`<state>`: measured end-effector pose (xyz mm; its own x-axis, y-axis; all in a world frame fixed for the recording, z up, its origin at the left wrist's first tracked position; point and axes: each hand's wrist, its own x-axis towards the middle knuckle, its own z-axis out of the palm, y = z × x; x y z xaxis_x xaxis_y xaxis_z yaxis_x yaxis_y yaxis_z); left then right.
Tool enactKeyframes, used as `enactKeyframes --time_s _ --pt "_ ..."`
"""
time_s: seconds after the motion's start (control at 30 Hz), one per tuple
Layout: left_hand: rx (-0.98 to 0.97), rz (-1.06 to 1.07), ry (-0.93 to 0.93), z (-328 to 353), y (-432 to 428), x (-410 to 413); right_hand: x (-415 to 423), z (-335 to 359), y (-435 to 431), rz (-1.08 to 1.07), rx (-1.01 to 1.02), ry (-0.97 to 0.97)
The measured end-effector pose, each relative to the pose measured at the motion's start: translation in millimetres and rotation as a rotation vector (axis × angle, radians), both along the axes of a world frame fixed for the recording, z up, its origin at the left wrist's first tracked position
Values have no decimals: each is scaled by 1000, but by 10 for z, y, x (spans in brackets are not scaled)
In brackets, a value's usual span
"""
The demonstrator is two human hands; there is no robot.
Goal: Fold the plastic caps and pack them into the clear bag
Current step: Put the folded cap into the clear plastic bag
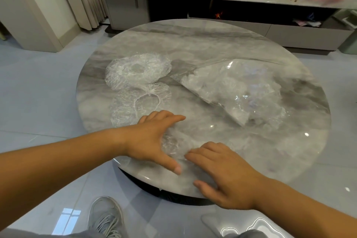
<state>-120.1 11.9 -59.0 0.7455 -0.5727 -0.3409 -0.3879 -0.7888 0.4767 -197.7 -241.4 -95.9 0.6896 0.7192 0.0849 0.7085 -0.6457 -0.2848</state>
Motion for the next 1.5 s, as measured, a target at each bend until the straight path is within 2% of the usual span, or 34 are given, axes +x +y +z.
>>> enactKeyframes --time_s 0.13,0.33,0.63,0.83,1.03,1.17,1.27,1.37,1.43,1.5 --pt "-67 195 -57 -13 -205 -31 -36 -7 56 -5 -79 -59" --pt "125 234 -273 -152 -167 69 -150 -98 -15 -7 -41 -175" --pt "31 348 -123 -162 -25 246 -276 -204 -116 -41 -28 -153" --pt "47 317 -162 -152 -11 229 -188 -53 3 -114 -15 -120" --pt "-53 246 -317 -116 -15 82 -48 45 146 -257 147 -104" --pt "-86 169 -407 -98 31 16 -28 -8 239 -200 13 -50" --pt "-173 288 -253 -83 36 -45 -79 -35 280 -153 -87 -47" --pt "-433 536 156 -59 -44 -118 -92 -13 274 -140 -99 -9" --pt "-586 601 378 -10 -111 -165 -77 6 251 -140 -90 26" --pt "-701 611 522 39 -174 -192 -74 20 216 -126 -80 40"
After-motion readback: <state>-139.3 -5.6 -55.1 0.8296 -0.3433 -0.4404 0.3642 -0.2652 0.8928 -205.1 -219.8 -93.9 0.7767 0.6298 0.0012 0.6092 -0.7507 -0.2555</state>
